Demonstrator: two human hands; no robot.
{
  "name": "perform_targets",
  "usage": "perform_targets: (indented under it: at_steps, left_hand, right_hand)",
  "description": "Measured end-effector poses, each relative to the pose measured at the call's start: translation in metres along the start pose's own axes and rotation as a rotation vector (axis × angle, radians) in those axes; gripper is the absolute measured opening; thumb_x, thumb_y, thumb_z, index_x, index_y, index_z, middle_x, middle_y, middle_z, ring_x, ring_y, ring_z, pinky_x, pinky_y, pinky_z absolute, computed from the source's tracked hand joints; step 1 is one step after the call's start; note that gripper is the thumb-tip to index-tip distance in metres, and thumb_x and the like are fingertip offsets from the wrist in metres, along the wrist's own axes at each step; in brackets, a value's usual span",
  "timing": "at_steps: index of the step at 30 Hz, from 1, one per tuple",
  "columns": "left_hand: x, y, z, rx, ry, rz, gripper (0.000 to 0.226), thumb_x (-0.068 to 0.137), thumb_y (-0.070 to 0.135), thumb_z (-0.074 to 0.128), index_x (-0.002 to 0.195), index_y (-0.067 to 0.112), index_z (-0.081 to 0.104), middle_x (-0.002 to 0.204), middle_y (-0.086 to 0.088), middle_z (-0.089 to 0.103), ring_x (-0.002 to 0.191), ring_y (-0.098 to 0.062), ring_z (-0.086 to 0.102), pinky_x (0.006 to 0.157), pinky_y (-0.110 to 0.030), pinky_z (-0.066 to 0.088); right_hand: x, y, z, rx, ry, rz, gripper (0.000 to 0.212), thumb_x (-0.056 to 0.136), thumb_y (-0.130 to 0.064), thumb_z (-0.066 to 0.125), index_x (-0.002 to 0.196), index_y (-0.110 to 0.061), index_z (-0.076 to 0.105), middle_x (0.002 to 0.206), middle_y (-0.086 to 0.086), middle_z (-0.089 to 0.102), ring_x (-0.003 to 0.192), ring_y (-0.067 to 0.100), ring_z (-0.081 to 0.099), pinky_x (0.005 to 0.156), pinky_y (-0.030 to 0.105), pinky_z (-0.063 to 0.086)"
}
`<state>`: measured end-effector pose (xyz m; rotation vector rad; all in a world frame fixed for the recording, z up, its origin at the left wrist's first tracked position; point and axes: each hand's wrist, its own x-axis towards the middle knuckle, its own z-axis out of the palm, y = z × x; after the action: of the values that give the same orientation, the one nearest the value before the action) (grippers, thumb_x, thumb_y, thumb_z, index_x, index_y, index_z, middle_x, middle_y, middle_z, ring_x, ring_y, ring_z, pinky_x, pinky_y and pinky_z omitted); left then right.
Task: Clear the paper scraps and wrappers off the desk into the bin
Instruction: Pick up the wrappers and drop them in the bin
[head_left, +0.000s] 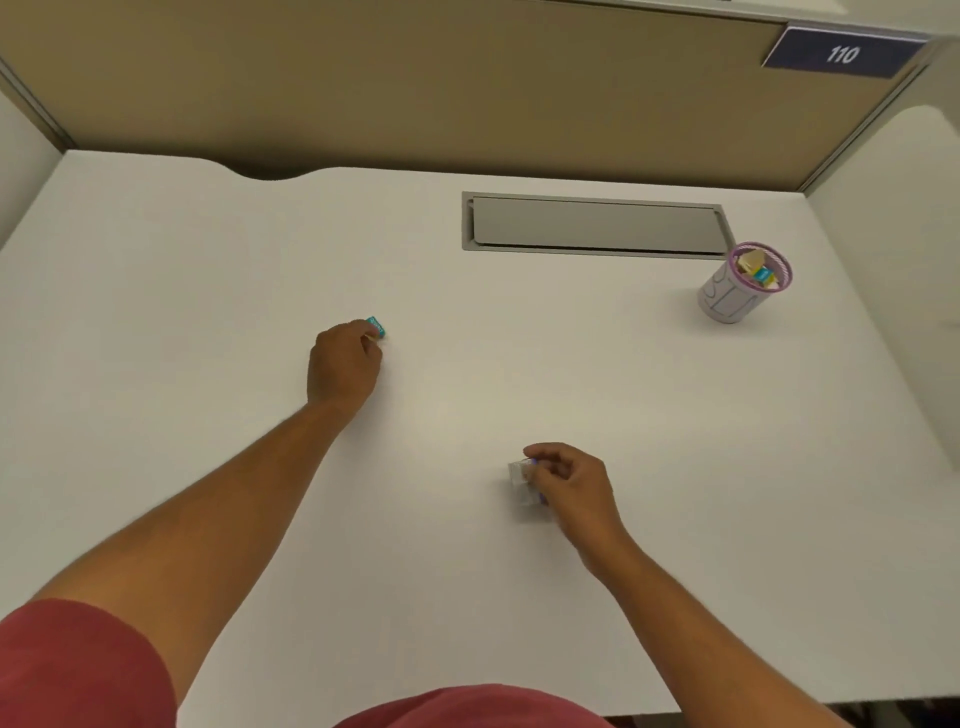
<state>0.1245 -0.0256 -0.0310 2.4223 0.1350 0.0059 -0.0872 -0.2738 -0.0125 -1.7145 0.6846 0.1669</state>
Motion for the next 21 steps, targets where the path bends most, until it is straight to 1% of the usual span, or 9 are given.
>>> perform_targets:
  at_steps: [3,5,7,9,11,13,15,18,21]
  left_hand:
    - [-0.008,0.013,0.013,0.021,0.028,0.004,0.024,0.088,0.020,0.061,0.110,0.013,0.069,0.114,-0.011,0.058,0.104,-0.034,0.062,0.083,-0.034,0.046]
    - [-0.009,0.022,0.020,0.032,0.049,-0.058,0.038,0.087,0.029,0.066,0.120,0.011,0.059,0.121,-0.014,0.049,0.109,-0.038,0.056,0.084,-0.040,0.047]
    - [-0.005,0.028,0.024,0.061,0.033,-0.118,0.062,0.089,0.039,0.070,0.140,0.011,0.049,0.134,-0.018,0.045,0.119,-0.042,0.053,0.094,-0.047,0.050]
    - [0.003,0.029,0.027,0.134,-0.005,-0.147,0.070,0.093,0.045,0.070,0.148,0.009,0.045,0.140,-0.020,0.043,0.126,-0.043,0.050,0.102,-0.051,0.049]
    - [0.011,0.030,0.030,0.210,-0.021,-0.131,0.054,0.097,0.037,0.066,0.139,0.005,0.055,0.136,-0.022,0.046,0.125,-0.045,0.051,0.105,-0.050,0.047]
    - [0.014,0.036,0.036,0.183,0.001,-0.116,0.032,0.099,0.020,0.060,0.126,0.004,0.066,0.130,-0.021,0.052,0.120,-0.043,0.057,0.103,-0.046,0.046]
    - [0.010,0.052,0.045,0.119,0.000,-0.110,0.026,0.095,0.007,0.056,0.115,0.007,0.074,0.125,-0.019,0.061,0.115,-0.039,0.062,0.098,-0.040,0.047]
    - [-0.006,0.090,0.067,0.008,-0.080,-0.050,0.019,0.092,0.008,0.070,0.109,0.008,0.078,0.119,-0.012,0.073,0.110,-0.032,0.069,0.094,-0.033,0.049]
    - [-0.025,0.143,0.095,-0.250,-0.145,-0.132,0.020,0.081,0.017,0.088,0.098,0.011,0.079,0.103,-0.008,0.078,0.085,-0.026,0.075,0.075,-0.028,0.056]
  right_hand:
    - [0.003,0.002,-0.019,0.098,0.019,0.045,0.018,0.092,-0.014,0.070,0.098,-0.029,0.079,0.095,0.006,0.078,0.071,0.006,0.065,0.068,0.027,0.051]
    - [0.003,0.003,-0.029,0.148,0.023,0.063,0.018,0.092,-0.013,0.071,0.098,-0.028,0.078,0.098,0.008,0.077,0.075,0.009,0.067,0.072,0.033,0.054]
    - [0.004,0.004,-0.038,0.226,0.015,0.093,0.017,0.092,-0.013,0.071,0.100,-0.027,0.078,0.098,0.006,0.079,0.082,0.016,0.070,0.079,0.042,0.059]
    - [0.006,0.004,-0.048,0.324,-0.006,0.118,0.017,0.091,-0.012,0.072,0.103,-0.023,0.078,0.098,0.004,0.080,0.083,0.019,0.071,0.083,0.041,0.060]
    - [0.011,0.003,-0.061,0.413,-0.033,0.136,0.017,0.091,-0.014,0.073,0.106,-0.020,0.077,0.098,0.003,0.080,0.084,0.017,0.072,0.080,0.035,0.058]
    - [0.018,0.001,-0.077,0.504,-0.043,0.146,0.017,0.090,-0.015,0.075,0.106,-0.017,0.077,0.099,0.004,0.078,0.084,0.016,0.072,0.077,0.031,0.057]
    - [0.028,0.000,-0.096,0.589,-0.037,0.137,0.017,0.089,-0.013,0.077,0.106,-0.015,0.076,0.098,0.006,0.078,0.085,0.018,0.073,0.075,0.028,0.059]
    - [0.046,-0.005,-0.127,0.673,-0.020,0.094,0.024,0.089,-0.010,0.078,0.113,-0.008,0.072,0.101,0.010,0.080,0.090,0.023,0.076,0.077,0.028,0.061]
    - [0.066,-0.013,-0.158,0.725,0.002,0.038,0.026,0.091,-0.005,0.075,0.116,-0.005,0.069,0.103,0.014,0.078,0.095,0.027,0.077,0.080,0.030,0.063]
